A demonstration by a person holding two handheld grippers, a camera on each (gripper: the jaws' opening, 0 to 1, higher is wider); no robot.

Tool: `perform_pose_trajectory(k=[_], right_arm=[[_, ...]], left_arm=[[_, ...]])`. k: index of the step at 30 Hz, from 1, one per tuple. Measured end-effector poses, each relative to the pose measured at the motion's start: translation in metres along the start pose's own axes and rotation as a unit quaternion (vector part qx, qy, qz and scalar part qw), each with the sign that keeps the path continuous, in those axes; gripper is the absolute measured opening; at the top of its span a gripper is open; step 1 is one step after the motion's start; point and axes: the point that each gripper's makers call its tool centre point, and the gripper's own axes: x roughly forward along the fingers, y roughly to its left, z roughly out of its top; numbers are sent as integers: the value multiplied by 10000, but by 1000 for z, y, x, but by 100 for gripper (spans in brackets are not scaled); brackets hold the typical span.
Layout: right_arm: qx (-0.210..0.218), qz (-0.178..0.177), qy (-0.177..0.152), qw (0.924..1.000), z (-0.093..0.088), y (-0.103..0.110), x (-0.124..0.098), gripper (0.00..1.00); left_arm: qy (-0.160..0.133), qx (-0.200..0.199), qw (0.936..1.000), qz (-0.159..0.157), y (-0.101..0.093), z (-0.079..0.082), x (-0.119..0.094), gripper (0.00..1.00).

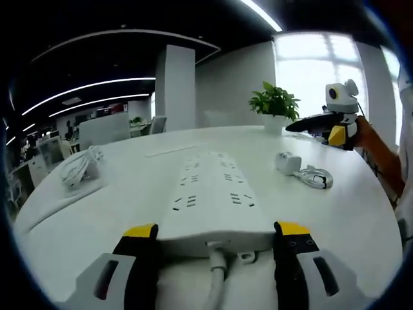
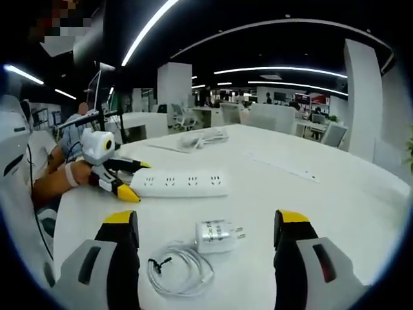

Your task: Straighten the power strip on the desk, plug the charger into it

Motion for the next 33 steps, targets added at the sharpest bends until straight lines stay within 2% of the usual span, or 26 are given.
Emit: perform_pose_trajectory(k=[5, 11, 16, 18, 25, 33], right_arm=[[-107, 82, -25, 9999, 3, 0, 7, 84], [-590, 293, 368, 9971, -4, -2, 23, 83], [-706, 502, 394, 9955, -1, 0, 34, 83], [-853, 558, 552, 9933, -1, -1, 38, 83], [-1170, 953, 700, 9861, 8, -4, 59, 83], [-1526, 1351, 1049, 9734, 3, -10, 86, 83]], left_arm=[[-15, 0, 10000, -1, 0, 0, -1, 73], [-24, 4, 10000, -3, 0, 0, -2, 73], [-31, 4, 10000, -3, -1, 0, -2, 73], [-31, 4, 10000, -4, -1, 0, -2, 73], [-34, 3, 10000, -4, -2, 0, -3, 73], [-34, 3, 10000, -4, -2, 0, -2, 73]])
